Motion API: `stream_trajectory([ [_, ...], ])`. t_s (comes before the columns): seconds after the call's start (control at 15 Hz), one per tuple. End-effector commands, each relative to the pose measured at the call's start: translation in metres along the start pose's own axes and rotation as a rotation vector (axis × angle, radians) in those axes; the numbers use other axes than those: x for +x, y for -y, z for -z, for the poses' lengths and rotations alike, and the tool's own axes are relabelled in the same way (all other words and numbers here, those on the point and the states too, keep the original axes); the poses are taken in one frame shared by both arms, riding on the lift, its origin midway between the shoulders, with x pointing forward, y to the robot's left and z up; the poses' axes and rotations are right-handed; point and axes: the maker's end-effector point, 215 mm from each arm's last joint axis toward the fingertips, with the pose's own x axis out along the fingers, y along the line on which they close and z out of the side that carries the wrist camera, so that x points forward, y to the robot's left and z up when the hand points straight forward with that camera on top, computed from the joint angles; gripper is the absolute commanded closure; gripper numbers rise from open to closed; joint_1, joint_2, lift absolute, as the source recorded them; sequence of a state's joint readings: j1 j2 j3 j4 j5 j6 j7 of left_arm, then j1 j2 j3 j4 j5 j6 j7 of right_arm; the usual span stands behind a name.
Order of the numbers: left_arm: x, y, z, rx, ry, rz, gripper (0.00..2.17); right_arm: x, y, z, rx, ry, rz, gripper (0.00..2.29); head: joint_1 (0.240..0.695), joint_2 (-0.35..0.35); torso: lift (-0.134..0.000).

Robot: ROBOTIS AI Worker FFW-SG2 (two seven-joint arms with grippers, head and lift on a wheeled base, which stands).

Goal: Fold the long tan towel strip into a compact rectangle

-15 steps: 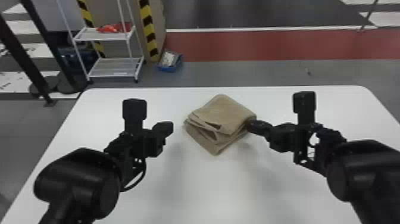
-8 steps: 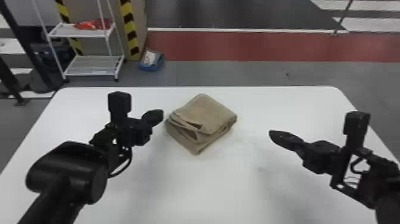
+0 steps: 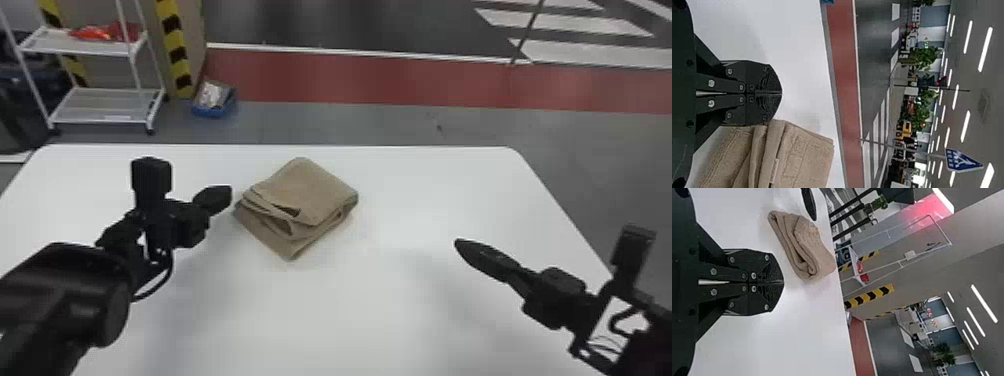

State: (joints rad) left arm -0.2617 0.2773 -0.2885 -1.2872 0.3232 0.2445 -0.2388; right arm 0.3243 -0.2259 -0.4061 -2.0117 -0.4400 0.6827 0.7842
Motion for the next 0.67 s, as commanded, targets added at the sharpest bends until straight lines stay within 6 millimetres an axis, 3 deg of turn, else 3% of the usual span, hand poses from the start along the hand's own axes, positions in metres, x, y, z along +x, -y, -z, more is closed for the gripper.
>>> stream_trajectory([
  [0.0,0.007,0.008,0.004,0.024,-0.015,0.016,1.92,-0.001,-0.016,-0.002,0.014,0.013,-0.026,2.01,0.695,-0.125,-0.128],
  [0.2,0.010,0.021,0.010,0.034,-0.031,0.051,1.92,-0.010,-0.029,-0.004,0.007,0.021,-0.038,2.01,0.695,-0.122,-0.128],
  [0.33,0.007,0.030,0.020,0.030,-0.057,0.079,1.92,-0.018,-0.024,-0.002,0.014,0.024,-0.025,2.01,0.695,-0.129,-0.128],
  [0.6,-0.012,0.063,0.042,-0.002,-0.134,0.143,1.92,-0.022,-0.021,-0.002,0.027,0.033,-0.021,2.01,0.695,-0.162,-0.128],
])
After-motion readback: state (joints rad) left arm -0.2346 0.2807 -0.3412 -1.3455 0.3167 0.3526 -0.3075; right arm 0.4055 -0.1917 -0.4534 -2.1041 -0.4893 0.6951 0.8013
